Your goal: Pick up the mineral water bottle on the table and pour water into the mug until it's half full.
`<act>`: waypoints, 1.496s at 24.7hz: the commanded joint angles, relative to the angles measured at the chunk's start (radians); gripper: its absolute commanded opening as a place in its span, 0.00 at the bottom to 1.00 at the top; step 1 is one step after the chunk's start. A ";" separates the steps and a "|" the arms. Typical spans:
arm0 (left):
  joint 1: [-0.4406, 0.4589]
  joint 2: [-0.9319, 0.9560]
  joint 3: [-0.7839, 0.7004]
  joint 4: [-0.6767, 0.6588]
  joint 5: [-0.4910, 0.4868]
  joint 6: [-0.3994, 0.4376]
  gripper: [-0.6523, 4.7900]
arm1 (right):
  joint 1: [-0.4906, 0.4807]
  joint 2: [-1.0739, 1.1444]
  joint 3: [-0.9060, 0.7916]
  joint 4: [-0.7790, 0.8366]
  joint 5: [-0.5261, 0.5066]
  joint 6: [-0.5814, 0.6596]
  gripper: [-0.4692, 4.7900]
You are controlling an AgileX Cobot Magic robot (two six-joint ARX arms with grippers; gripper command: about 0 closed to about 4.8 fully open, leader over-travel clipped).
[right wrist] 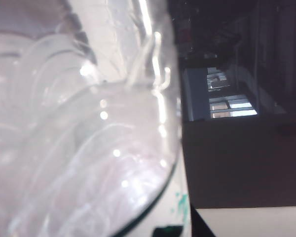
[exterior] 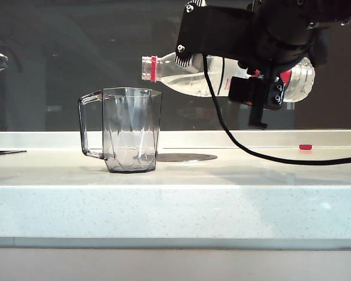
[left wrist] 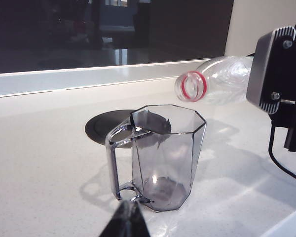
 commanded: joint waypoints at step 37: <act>0.002 0.000 0.003 0.013 0.004 -0.003 0.11 | 0.001 -0.010 0.011 0.063 0.008 -0.064 0.60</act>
